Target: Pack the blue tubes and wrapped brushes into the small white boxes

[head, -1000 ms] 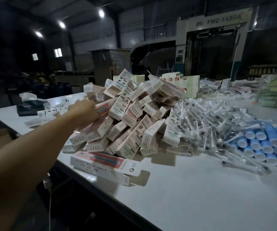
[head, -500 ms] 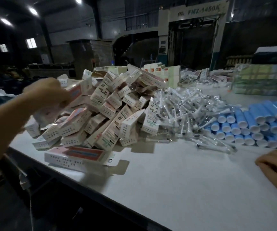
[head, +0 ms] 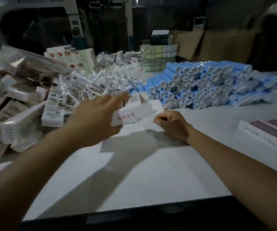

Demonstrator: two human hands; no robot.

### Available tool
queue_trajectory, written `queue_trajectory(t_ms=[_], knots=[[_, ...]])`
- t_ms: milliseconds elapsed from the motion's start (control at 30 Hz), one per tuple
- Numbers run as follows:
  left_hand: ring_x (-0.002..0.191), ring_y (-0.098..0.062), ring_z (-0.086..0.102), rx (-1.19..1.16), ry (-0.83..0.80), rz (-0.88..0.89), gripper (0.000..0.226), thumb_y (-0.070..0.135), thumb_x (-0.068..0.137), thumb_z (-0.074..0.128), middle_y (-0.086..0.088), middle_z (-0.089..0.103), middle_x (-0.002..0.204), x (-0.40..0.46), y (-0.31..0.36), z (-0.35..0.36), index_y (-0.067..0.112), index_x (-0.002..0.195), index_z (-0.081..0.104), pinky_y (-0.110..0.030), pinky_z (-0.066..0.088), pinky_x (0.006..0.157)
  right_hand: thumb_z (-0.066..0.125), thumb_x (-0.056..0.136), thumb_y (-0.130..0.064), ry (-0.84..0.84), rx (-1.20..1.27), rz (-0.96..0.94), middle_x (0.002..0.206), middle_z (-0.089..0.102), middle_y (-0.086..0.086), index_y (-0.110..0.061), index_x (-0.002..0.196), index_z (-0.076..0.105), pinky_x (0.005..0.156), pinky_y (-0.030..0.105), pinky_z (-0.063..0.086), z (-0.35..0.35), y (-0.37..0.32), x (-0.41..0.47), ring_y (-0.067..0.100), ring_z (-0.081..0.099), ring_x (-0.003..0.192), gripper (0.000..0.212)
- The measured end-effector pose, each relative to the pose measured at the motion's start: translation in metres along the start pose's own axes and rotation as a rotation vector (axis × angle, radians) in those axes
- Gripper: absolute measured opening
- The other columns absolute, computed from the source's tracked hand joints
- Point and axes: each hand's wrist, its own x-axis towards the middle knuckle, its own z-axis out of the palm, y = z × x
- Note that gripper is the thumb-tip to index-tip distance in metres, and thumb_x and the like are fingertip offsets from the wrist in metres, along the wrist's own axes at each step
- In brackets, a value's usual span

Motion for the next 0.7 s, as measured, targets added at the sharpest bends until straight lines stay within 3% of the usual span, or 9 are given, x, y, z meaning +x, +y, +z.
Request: queue_trajectory(t_ms=[100,200,267,333,400,467,600,700], knots=[[0.101,-0.029,0.057,0.097,-0.149,0.103,0.099,0.079,0.069,0.043,-0.007,0.057,0.115,0.018,0.043,0.028,0.020,0.148,0.028,-0.039,0.043,0.080,0.058,0.084,-0.008,0.081,0.611,0.264,0.086,0.064,0.024,0.015,0.101,0.063,0.062,0.036,0.051,-0.011,0.001,0.001,0.037,0.061,0.078,0.030],[0.108,-0.026,0.051,0.092,-0.239,0.064,0.103,0.083,0.068,0.026,-0.004,0.053,0.121,0.029,0.051,0.047,0.019,0.148,0.026,-0.039,0.037,0.087,0.057,0.090,-0.005,0.181,0.634,0.283,0.104,0.064,0.032,0.012,0.108,0.063,0.081,0.054,0.050,-0.016,0.004,0.004,0.047,0.062,0.094,0.025],[0.098,-0.029,0.055,0.028,-0.185,0.076,0.097,0.079,0.072,0.022,-0.007,0.058,0.111,0.022,0.058,0.057,0.014,0.142,0.040,-0.040,0.040,0.081,0.058,0.089,-0.002,0.185,0.638,0.269,0.094,0.068,0.025,0.000,0.095,0.070,0.077,0.048,0.052,-0.015,0.009,0.005,0.038,0.063,0.084,0.013],[0.089,-0.030,0.058,-0.028,-0.107,0.102,0.085,0.073,0.077,0.033,-0.007,0.060,0.103,0.017,0.055,0.064,0.012,0.134,0.050,-0.040,0.044,0.075,0.060,0.087,-0.002,0.174,0.593,0.214,0.073,0.067,0.010,-0.011,0.073,0.071,0.066,0.033,0.049,-0.013,0.014,0.009,0.025,0.060,0.070,0.019],[0.088,-0.030,0.058,-0.063,-0.058,0.104,0.074,0.065,0.077,0.054,-0.006,0.061,0.102,0.012,0.050,0.068,0.013,0.130,0.052,-0.039,0.045,0.075,0.059,0.087,-0.003,0.171,0.581,0.180,0.061,0.063,-0.001,-0.014,0.067,0.070,0.057,0.021,0.047,-0.013,0.016,0.011,0.013,0.056,0.058,0.025],[0.094,-0.028,0.056,-0.093,-0.104,0.098,0.070,0.061,0.078,0.061,-0.003,0.059,0.109,0.009,0.048,0.069,0.016,0.130,0.050,-0.039,0.043,0.079,0.057,0.089,-0.002,0.165,0.586,0.182,0.055,0.061,-0.003,-0.012,0.070,0.069,0.050,0.016,0.044,-0.012,0.016,0.010,0.005,0.050,0.048,0.025],[0.110,-0.021,0.048,-0.064,-0.226,0.068,0.079,0.075,0.077,0.037,0.004,0.051,0.124,0.009,0.053,0.070,0.024,0.138,0.038,-0.035,0.035,0.089,0.053,0.091,-0.003,0.200,0.591,0.199,0.060,0.063,0.003,-0.010,0.075,0.067,0.044,0.017,0.039,-0.013,0.011,0.009,0.006,0.047,0.044,0.023],[0.112,-0.020,0.046,-0.060,-0.222,0.060,0.087,0.080,0.074,0.024,0.005,0.049,0.126,0.011,0.055,0.070,0.024,0.141,0.033,-0.035,0.035,0.090,0.053,0.092,-0.006,0.274,0.497,0.158,0.060,0.062,0.002,-0.012,0.073,0.066,0.049,0.018,0.043,-0.024,-0.003,0.015,0.006,0.049,0.044,0.023]])
